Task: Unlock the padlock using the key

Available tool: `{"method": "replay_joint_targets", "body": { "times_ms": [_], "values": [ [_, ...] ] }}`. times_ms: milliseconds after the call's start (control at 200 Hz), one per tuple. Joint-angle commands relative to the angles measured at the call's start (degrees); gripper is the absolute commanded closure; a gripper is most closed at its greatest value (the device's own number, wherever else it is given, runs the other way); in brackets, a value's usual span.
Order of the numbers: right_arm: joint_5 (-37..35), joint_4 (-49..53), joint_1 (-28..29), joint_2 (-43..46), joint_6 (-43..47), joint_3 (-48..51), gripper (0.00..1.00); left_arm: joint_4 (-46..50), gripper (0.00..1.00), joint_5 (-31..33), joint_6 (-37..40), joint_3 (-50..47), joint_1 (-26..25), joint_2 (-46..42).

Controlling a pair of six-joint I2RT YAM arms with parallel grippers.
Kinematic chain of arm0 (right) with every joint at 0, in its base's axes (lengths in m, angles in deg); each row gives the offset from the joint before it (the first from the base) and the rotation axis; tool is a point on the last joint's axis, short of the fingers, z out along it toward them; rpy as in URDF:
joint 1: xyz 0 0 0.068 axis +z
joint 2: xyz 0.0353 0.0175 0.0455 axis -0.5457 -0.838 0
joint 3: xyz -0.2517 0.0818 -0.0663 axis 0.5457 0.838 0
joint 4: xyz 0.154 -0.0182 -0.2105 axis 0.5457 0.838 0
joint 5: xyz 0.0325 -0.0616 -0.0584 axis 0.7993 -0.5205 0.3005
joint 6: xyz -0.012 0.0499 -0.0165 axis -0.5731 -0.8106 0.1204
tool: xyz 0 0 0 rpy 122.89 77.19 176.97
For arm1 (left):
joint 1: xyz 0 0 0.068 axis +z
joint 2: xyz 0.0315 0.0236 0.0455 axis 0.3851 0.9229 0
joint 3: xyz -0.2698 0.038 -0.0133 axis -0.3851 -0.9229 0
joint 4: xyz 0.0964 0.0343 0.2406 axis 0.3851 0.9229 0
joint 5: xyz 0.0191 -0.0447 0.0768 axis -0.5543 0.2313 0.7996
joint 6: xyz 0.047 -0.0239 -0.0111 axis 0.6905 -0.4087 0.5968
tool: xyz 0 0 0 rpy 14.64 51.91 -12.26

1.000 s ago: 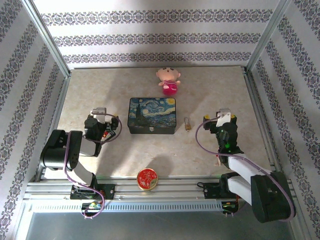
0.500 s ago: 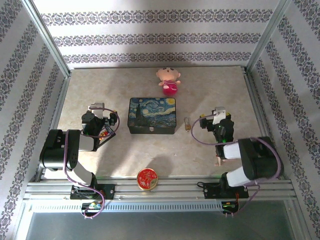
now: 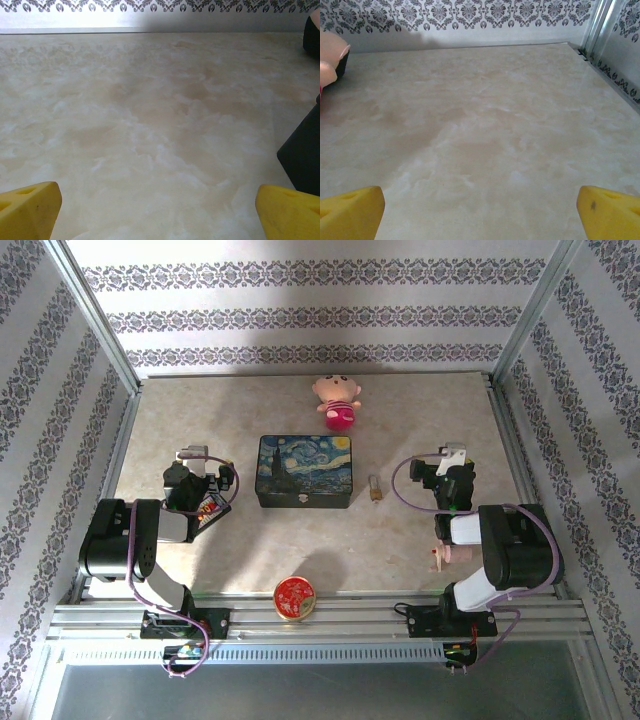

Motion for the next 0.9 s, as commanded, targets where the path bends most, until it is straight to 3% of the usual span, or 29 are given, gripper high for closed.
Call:
{"method": "replay_joint_targets", "body": {
  "times_ms": [0,630,895],
  "values": [
    [-1.1,0.1,0.7,0.4,-1.0,-0.5,0.02,0.6,0.01,-0.9,-0.3,-0.1,0.4,-0.5],
    [-1.1,0.2,0.7,0.4,-1.0,-0.5,0.02,0.1,0.01,-0.9,-0.4,-0.4,0.4,-0.6],
    [-1.1,0.2,0.7,0.3,-1.0,-0.5,0.02,-0.6,0.01,2.7,-1.7,-0.8,0.4,-0.6]
  ]
}}
